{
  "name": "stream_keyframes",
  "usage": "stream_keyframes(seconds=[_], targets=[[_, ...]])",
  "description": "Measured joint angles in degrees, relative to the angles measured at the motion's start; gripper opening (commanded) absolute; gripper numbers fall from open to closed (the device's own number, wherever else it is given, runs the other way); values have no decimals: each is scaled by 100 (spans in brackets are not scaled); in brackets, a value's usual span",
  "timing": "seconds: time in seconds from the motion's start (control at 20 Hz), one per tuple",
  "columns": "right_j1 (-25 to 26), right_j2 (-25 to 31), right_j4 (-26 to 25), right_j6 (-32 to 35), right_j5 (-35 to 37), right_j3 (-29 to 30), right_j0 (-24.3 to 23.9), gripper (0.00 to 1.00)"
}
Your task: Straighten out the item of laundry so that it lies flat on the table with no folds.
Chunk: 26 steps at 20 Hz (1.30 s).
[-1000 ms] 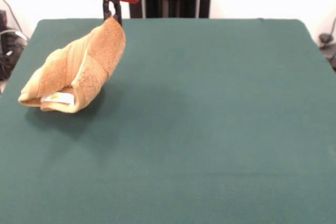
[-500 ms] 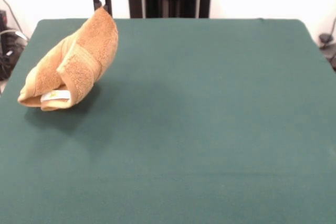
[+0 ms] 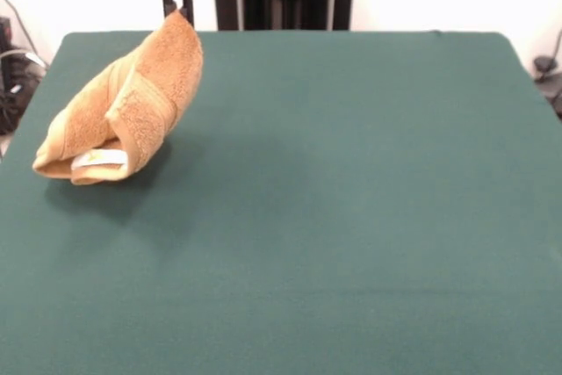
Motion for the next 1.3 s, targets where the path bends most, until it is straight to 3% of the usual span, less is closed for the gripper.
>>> stream_keyframes(seconds=[0.35, 0.85, 1.3], targets=[[214, -48, 0, 0, -8, -140, 44, 0], [1426, -254, 73, 0, -595, -701, 547, 0], [1965, -291, 215, 0, -861, -826, 845, 0]])
